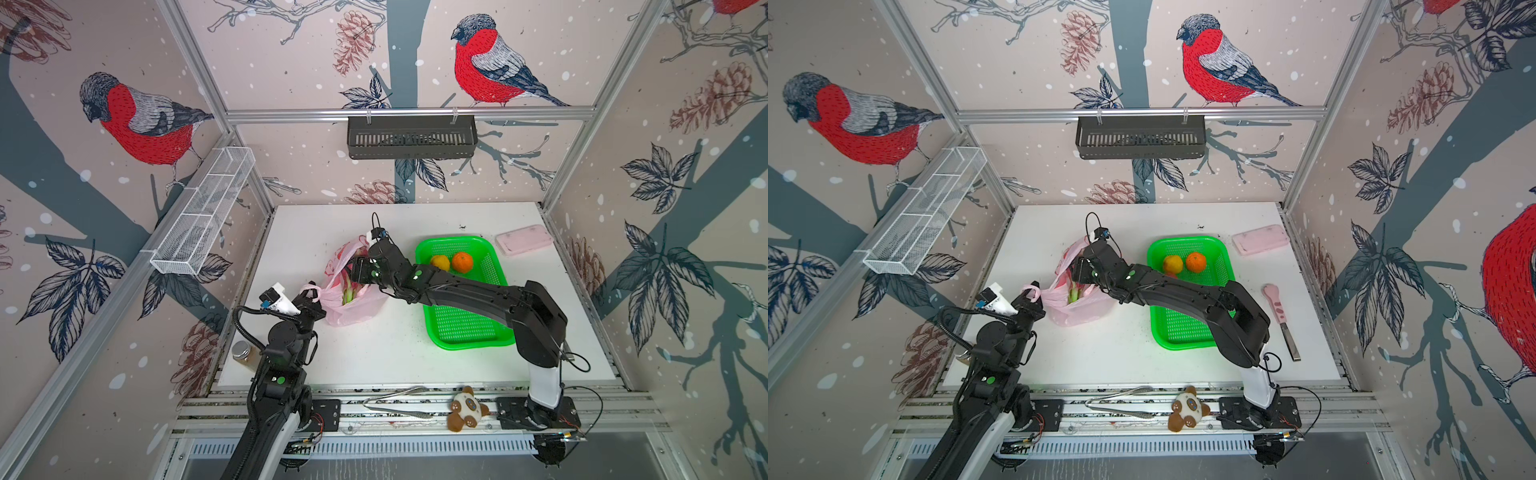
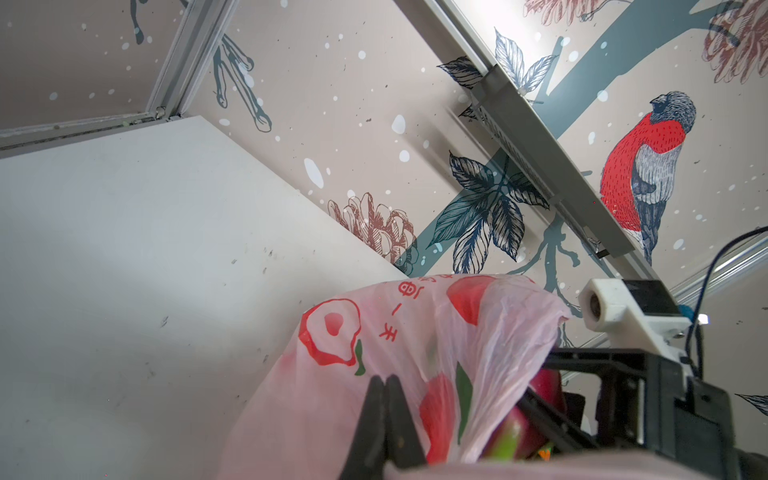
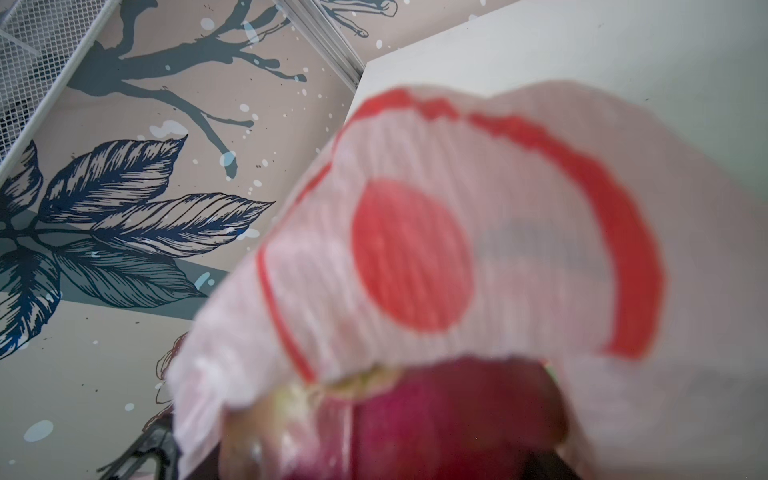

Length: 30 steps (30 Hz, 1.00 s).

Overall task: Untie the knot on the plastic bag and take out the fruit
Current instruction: 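Grasp the pink dragon fruit inside the bag with the right gripper, then lift the dragon fruit out of the bag toward the green basket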

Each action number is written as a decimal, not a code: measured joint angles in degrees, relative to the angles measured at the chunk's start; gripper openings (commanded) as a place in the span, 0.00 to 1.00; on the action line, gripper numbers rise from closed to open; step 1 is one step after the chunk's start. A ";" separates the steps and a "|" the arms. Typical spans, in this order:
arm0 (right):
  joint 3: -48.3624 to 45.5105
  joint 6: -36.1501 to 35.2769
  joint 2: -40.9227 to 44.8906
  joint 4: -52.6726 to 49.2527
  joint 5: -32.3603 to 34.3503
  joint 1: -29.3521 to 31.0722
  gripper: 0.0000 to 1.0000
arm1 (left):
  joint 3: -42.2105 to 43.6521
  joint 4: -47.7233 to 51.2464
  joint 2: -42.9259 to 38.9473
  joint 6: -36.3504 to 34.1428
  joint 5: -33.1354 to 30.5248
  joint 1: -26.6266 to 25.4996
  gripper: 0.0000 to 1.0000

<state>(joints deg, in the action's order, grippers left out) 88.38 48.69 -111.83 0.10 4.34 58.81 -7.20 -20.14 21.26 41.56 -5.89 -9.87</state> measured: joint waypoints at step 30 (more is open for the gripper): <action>-2.95 -8.63 5.62 -3.43 9.22 8.33 0.20 | -4.90 -9.62 8.94 -5.14 -0.35 0.00 0.00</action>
<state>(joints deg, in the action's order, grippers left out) 85.43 40.05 -106.21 -3.33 13.56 67.13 -12.10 -29.76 30.20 36.42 -6.24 -9.87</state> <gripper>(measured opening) 0.671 0.048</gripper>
